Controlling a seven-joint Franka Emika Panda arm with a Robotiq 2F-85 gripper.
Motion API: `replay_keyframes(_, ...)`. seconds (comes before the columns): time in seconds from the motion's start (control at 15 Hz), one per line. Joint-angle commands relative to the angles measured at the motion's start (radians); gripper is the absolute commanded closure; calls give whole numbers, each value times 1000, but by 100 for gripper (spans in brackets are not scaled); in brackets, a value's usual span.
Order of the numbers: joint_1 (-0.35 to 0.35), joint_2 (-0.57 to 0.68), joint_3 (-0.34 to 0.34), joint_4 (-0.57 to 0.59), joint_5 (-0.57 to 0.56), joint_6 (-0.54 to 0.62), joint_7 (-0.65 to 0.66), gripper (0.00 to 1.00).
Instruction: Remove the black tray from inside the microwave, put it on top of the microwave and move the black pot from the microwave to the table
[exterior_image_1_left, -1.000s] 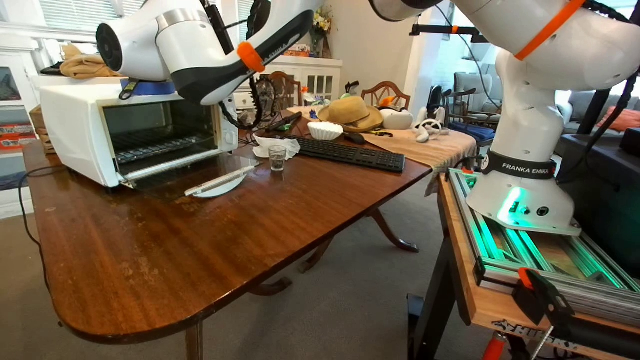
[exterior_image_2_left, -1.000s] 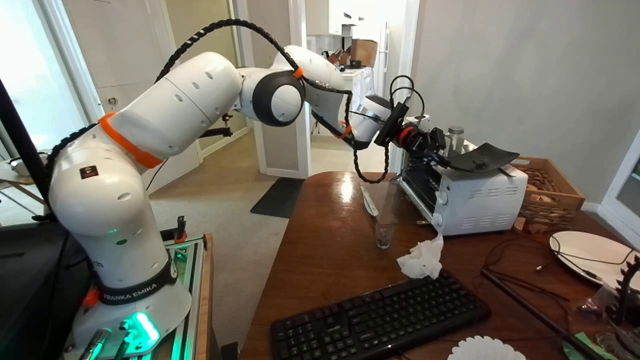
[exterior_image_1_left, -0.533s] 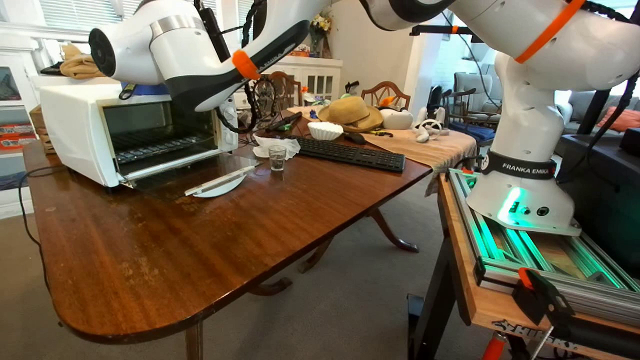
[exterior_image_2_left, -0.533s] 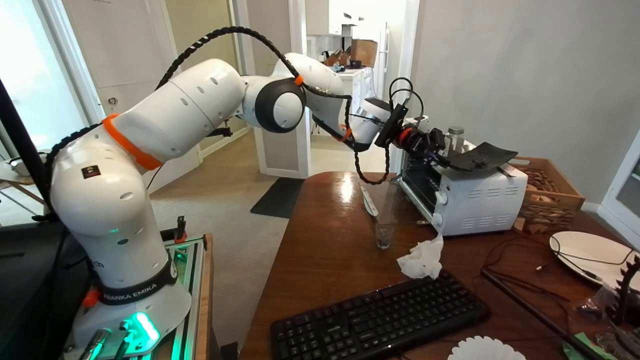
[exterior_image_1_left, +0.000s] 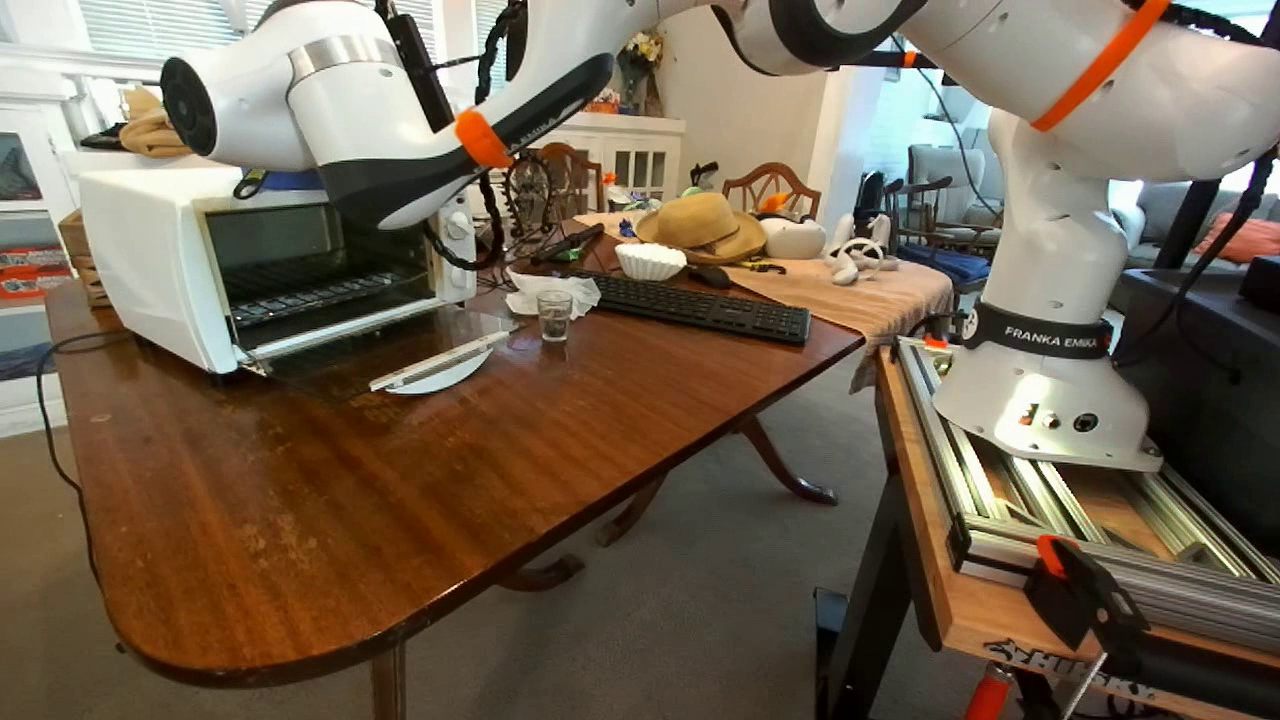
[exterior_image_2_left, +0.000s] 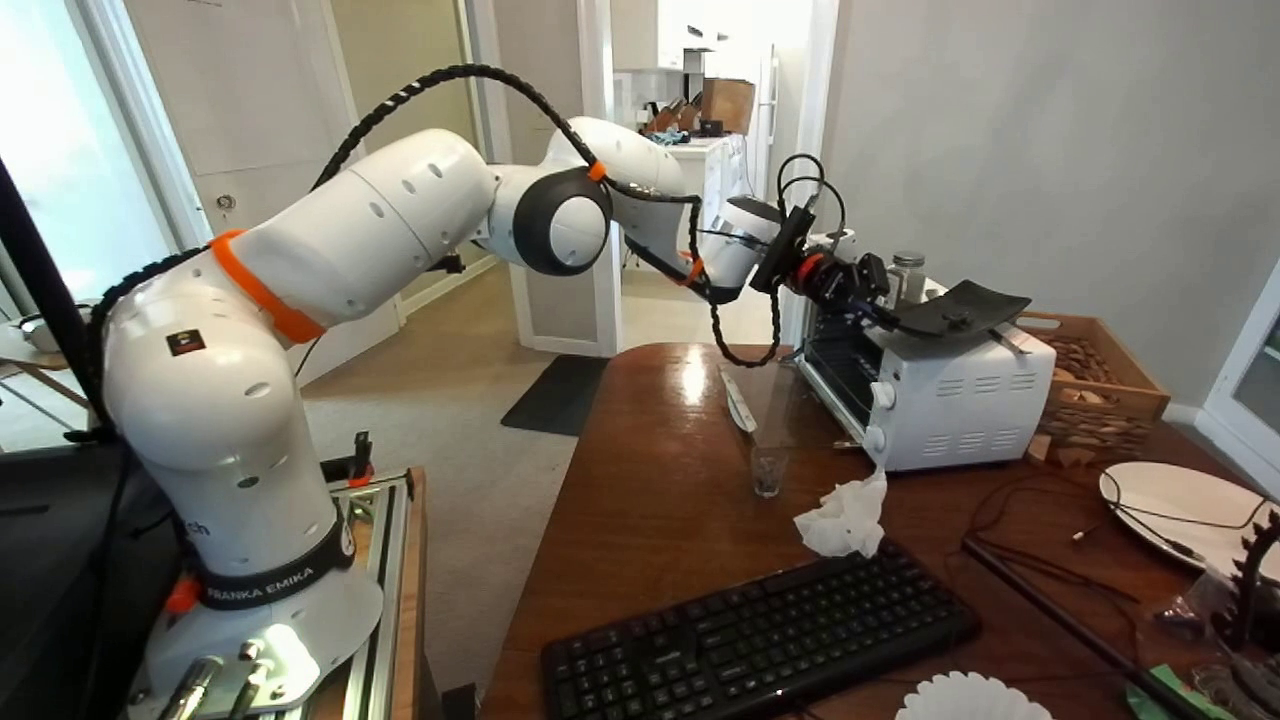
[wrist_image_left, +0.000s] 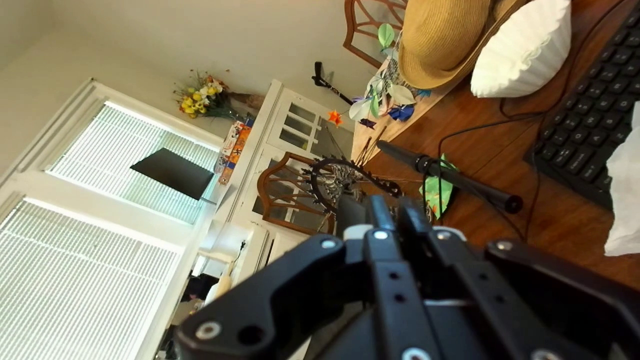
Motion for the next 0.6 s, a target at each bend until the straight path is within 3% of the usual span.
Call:
replay_keyframes(0.0, 14, 52, -17, 78, -10, -16, -43, 97)
replay_keyframes(0.33, 14, 72, -21, 107, 0, -18, -55, 97)
replay_keyframes(0.4, 14, 76, -21, 113, 2, -19, -56, 77)
replay_keyframes(0.47, 14, 79, -22, 116, 3, -20, -56, 63)
replay_keyframes(0.53, 14, 81, -22, 119, 4, -20, -57, 57)
